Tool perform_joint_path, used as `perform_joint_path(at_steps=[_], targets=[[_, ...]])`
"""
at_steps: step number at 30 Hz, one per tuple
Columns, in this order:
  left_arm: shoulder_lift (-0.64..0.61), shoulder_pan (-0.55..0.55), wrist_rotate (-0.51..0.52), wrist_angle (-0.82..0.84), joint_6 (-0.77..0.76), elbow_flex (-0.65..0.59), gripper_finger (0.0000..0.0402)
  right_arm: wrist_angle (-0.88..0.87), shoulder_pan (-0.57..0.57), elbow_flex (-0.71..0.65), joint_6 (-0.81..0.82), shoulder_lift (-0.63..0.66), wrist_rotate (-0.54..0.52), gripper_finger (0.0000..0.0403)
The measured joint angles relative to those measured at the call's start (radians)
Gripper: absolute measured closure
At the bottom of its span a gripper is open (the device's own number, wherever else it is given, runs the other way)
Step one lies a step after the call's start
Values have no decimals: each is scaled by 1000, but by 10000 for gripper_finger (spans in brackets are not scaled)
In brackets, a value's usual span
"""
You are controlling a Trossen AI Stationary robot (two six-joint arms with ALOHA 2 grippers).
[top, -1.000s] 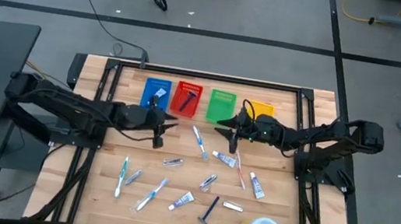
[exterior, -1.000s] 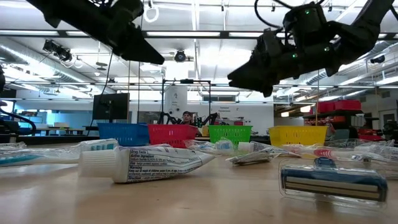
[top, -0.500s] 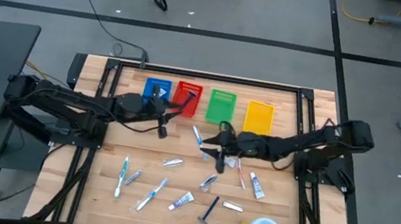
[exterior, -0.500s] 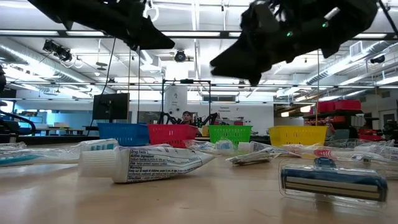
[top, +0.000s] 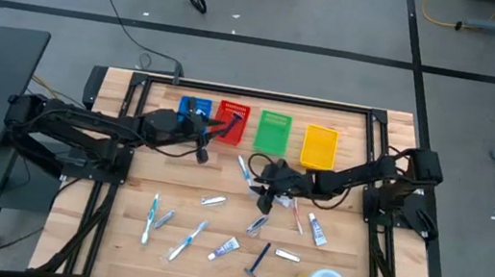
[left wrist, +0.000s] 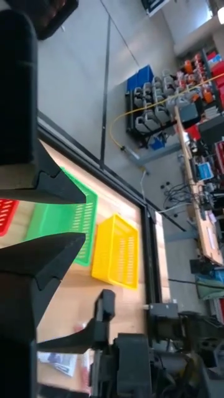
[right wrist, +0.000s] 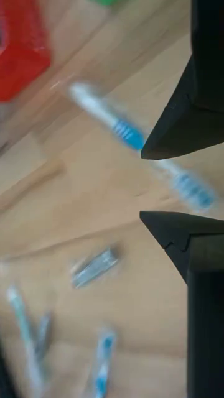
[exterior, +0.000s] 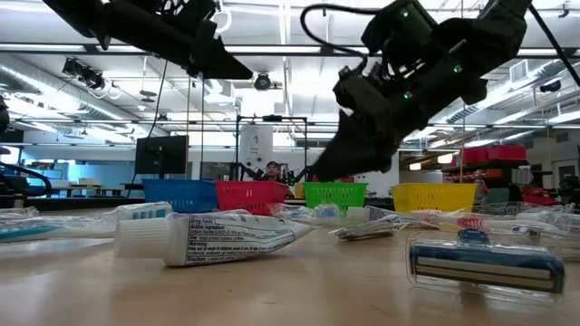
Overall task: Pick & Place Travel size toiletries
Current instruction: Put the silver nail cutter into the green bin
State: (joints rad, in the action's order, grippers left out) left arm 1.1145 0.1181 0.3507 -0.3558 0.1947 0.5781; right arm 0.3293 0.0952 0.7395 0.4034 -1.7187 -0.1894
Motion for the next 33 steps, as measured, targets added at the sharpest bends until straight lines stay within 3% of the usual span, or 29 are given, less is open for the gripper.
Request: perform_joint_path(at_steps=[15, 26, 33], targets=[[0, 0, 15, 159, -1, 1, 309, -116, 16, 0, -135, 51, 41, 211], [0, 0, 15, 157, -30, 1, 311, -459, 17, 0, -36, 115, 42, 200], [0, 0, 15, 164, -76, 1, 311, -374, 18, -1, -53, 112, 43, 200]])
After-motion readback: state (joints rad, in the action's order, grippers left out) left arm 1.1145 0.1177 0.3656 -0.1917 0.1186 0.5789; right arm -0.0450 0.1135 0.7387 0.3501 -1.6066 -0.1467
